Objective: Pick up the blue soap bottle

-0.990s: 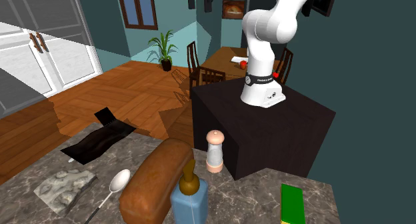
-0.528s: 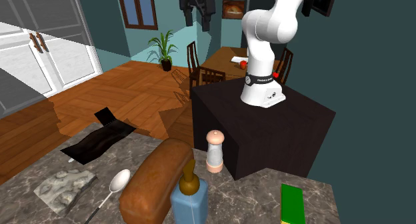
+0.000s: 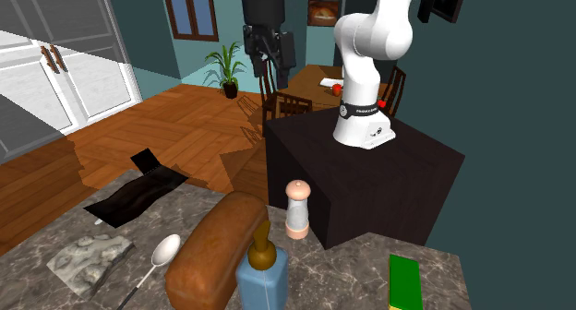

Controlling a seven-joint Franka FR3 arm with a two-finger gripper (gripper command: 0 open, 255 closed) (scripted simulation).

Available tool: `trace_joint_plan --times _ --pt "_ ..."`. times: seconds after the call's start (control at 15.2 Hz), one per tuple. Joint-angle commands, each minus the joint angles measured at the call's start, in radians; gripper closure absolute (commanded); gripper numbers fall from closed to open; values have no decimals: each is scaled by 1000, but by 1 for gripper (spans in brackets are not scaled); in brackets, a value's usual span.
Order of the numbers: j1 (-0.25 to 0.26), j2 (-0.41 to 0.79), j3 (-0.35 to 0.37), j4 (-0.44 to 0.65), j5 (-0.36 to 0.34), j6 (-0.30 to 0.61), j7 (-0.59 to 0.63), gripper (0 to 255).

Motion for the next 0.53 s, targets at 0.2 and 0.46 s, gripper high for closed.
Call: trace_joint_plan --times 0.2,0.46 --pt "11 179 74 39 3 143 84 0" --pt "15 332 125 89 -27 244 161 0"
